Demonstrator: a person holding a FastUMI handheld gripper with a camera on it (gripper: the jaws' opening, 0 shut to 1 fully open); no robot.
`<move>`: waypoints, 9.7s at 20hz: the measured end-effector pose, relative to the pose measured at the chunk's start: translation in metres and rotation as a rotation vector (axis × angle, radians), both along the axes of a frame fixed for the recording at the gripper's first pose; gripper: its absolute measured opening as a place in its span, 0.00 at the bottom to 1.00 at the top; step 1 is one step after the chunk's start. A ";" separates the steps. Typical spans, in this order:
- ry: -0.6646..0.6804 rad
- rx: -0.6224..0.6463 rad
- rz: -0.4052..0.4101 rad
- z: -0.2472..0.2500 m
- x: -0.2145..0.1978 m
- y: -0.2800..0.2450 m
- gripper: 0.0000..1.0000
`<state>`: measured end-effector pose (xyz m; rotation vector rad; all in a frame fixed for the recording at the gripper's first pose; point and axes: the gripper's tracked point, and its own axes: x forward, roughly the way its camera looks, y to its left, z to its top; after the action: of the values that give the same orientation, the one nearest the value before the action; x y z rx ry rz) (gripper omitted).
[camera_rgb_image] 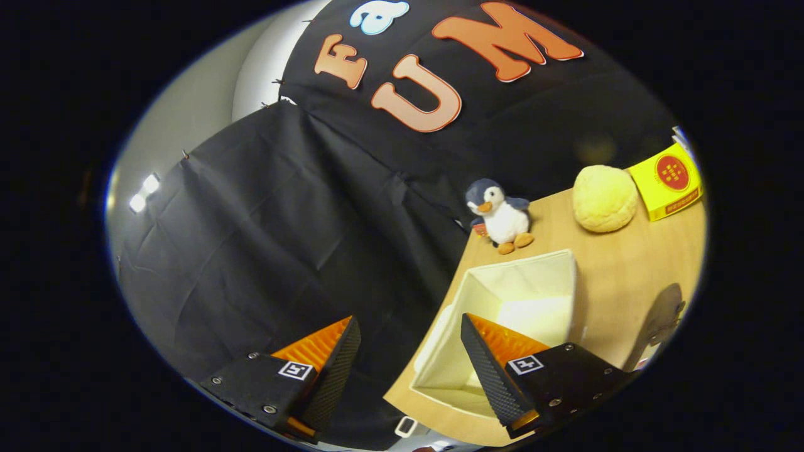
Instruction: Open the storage box then place both shoes into the box .Put the left shoe in first, then the right shoe, with the right side of both shoes facing outward in a uniform manner.
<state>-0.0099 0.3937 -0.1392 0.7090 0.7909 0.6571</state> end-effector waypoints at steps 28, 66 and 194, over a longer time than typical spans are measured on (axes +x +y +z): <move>0.313 -0.720 -0.115 -0.252 -0.067 -0.244 0.87; 0.192 -0.553 -0.174 -0.077 0.037 -0.045 0.05; 0.352 -0.601 -0.047 -0.120 0.003 -0.016 0.09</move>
<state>-0.0071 0.3780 -0.2595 0.2885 1.2225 0.2238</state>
